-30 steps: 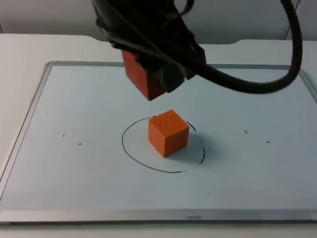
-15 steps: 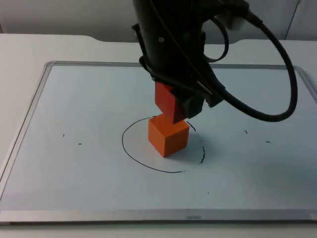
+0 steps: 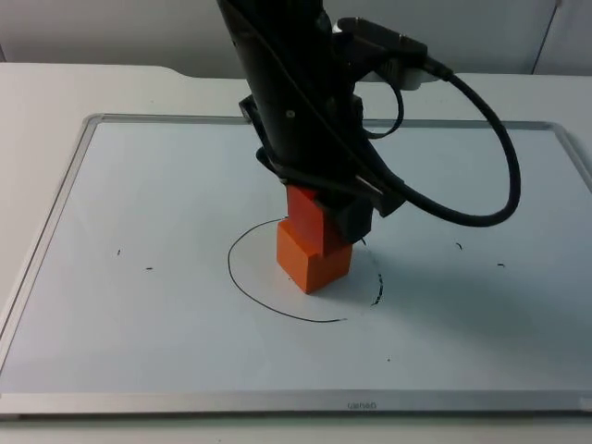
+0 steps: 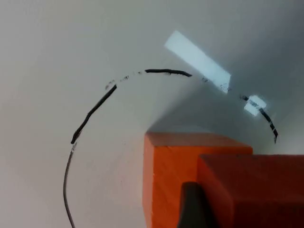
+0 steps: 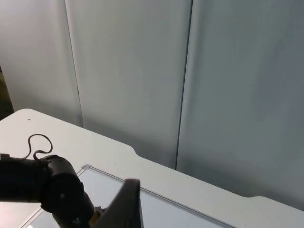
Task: Pick up one cube with the left hand and another cube with the right hand. First place the cube in the right hand at the target position, then stack the cube in the left hand on top.
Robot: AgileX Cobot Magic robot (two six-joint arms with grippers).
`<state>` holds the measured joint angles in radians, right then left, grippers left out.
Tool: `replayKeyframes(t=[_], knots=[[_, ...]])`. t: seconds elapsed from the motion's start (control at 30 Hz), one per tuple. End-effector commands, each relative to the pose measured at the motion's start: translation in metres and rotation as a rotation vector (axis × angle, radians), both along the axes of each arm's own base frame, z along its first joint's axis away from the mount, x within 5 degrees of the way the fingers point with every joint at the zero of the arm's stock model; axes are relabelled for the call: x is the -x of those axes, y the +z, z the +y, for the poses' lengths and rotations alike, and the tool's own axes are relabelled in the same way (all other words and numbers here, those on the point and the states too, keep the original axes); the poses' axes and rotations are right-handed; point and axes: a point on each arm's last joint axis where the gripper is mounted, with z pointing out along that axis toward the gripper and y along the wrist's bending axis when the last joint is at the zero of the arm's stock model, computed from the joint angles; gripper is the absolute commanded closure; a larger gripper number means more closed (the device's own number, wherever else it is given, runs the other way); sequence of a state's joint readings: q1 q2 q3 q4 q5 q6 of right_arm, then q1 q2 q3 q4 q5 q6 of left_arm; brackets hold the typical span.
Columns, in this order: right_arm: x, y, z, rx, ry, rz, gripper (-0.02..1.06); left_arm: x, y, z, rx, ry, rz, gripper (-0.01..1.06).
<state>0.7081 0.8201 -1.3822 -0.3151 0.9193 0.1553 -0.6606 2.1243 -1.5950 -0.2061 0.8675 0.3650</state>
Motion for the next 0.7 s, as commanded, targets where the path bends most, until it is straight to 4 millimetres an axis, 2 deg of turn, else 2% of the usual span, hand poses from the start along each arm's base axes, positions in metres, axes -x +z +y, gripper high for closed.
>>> replayKeyframes(t=[0.0, 0.17, 0.3, 0.67], knots=[[0.001, 0.001, -0.001, -0.004, 0.005, -0.007, 0.00, -0.005, 0.005, 0.002, 0.015, 0.011, -0.020, 1.05], [-0.003, -0.009, 0.004, 0.009, 0.007, 0.013, 0.00, -0.010, 0.002, 0.009, 0.016, 0.041, -0.006, 1.05], [-0.006, -0.014, 0.007, 0.014, 0.014, 0.012, 0.00, -0.007, 0.001, 0.007, 0.016, 0.035, 0.009, 1.05], [-0.007, -0.012, 0.007, 0.006, 0.017, -0.007, 0.00, -0.008, -0.005, 0.004, 0.015, 0.030, 0.013, 1.05]])
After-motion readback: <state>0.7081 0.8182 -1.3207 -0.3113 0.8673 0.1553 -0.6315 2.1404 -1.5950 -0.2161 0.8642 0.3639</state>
